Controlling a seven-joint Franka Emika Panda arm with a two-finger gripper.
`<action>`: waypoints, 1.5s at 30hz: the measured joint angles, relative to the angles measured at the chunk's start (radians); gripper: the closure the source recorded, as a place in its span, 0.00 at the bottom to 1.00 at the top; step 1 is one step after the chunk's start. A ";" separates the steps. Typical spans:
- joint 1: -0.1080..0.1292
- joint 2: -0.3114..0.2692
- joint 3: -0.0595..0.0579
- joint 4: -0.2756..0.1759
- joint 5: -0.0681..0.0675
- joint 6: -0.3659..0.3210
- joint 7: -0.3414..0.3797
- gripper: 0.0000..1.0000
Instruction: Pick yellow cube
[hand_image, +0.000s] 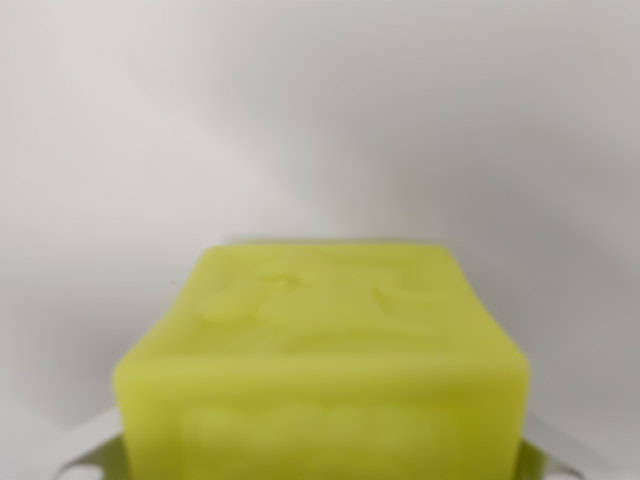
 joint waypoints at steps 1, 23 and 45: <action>0.000 -0.004 0.000 -0.001 -0.001 -0.003 0.001 1.00; -0.003 -0.092 0.000 -0.025 -0.019 -0.067 0.013 1.00; -0.005 -0.175 0.000 -0.037 -0.033 -0.138 0.023 1.00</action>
